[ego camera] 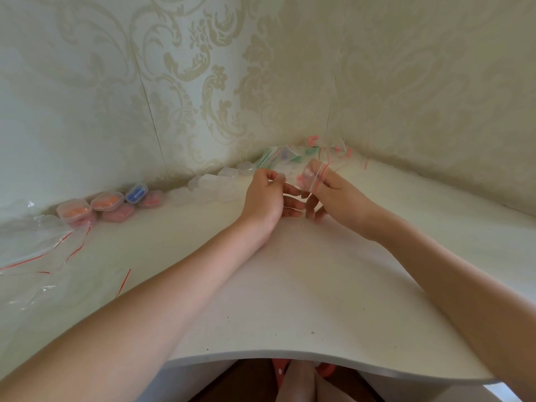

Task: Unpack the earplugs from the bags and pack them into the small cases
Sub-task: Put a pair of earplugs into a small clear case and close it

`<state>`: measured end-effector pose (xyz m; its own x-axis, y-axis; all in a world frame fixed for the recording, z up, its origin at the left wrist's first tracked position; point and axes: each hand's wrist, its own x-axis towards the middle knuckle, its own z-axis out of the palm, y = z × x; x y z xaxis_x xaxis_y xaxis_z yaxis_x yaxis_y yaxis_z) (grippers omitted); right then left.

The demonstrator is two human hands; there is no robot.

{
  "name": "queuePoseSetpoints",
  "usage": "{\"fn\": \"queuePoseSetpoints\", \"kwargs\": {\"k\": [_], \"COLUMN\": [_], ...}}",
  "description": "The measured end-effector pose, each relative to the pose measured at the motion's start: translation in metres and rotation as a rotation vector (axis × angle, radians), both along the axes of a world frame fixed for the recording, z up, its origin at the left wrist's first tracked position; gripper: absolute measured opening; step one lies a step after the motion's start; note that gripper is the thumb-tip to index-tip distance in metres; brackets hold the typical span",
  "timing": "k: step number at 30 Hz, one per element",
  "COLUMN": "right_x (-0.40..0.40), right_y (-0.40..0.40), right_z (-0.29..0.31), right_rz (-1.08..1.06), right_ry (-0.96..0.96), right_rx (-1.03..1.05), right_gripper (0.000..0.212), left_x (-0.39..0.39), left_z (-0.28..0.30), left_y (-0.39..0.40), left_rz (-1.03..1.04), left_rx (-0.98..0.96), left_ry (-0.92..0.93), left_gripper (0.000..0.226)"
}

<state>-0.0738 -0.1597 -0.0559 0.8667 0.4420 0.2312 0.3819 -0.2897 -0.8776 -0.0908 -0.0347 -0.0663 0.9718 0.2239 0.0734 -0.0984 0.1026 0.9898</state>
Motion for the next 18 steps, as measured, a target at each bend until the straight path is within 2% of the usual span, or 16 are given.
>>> {"fn": "queuePoseSetpoints", "kwargs": {"k": [3,4,7,9,18], "right_x": [0.001,0.001,0.005,0.006,0.003], "right_y": [0.002,0.002,0.001,0.001,0.009], "right_z": [-0.002,-0.003,-0.009,-0.011,-0.010], "right_rz": [-0.027,-0.053,-0.092,-0.087,-0.011], "right_ry": [0.104,0.044,-0.319,-0.410,-0.109], "right_rx": [0.081,0.040,-0.201,-0.245,-0.040], "right_gripper": [0.017,0.018,0.022,0.021,0.017], "left_x": [0.000,0.000,-0.001,-0.001,-0.002], "left_z": [-0.001,-0.001,0.001,0.002,0.004], "left_y": [0.001,0.000,0.000,0.001,0.004], "left_rz": [0.037,0.051,0.101,0.130,0.208], "left_rx": [-0.005,-0.018,-0.070,-0.093,-0.215], "left_ry": [0.012,0.015,0.021,0.024,0.060], "left_gripper": [0.018,0.018,0.019,0.020,0.008]}}
